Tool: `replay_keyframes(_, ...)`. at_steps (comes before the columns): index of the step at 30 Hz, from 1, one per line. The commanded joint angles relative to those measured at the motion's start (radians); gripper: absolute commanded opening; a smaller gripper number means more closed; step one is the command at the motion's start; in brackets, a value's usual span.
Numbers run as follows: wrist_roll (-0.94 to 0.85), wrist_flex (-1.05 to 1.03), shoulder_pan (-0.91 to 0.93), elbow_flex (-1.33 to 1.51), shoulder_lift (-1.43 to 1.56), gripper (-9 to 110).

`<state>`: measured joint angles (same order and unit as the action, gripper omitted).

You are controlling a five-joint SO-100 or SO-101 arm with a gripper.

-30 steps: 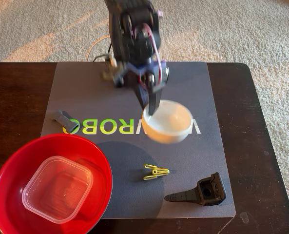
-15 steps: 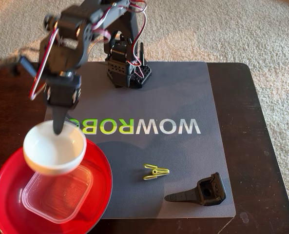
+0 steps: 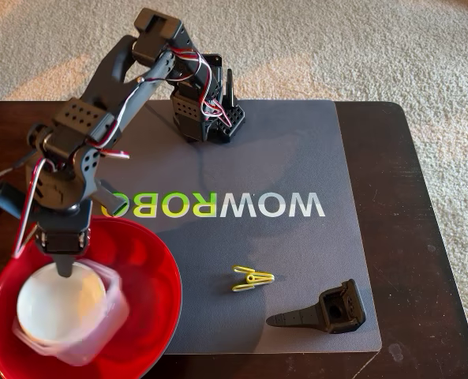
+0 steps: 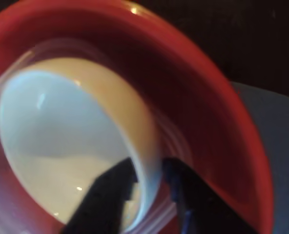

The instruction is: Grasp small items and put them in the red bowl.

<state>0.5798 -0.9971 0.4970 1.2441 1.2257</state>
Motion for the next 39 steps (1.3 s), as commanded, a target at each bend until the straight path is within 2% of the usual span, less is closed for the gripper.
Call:
replay_keyframes(1, 0.002, 0.011, -0.003, 0.003, 0.084, 25)
replay_keyframes(8, 0.011, -0.061, -0.077, 0.044, 0.319, 29)
replay_keyframes(12, 0.015, -0.210, -0.150, 0.124, 0.483, 29)
replay_keyframes(18, -0.021, -0.216, -0.064, 0.742, 0.851, 29)
replay_keyframes(22, 0.017, -0.183, 0.126, 1.112, 1.104, 29)
replay_keyframes(25, 0.074, -0.101, 0.270, 1.275, 1.215, 28)
replay_keyframes(31, 0.064, 0.066, 0.296, 1.273, 0.956, 27)
replay_keyframes(39, 0.011, 0.110, 0.330, 0.966, 0.581, 27)
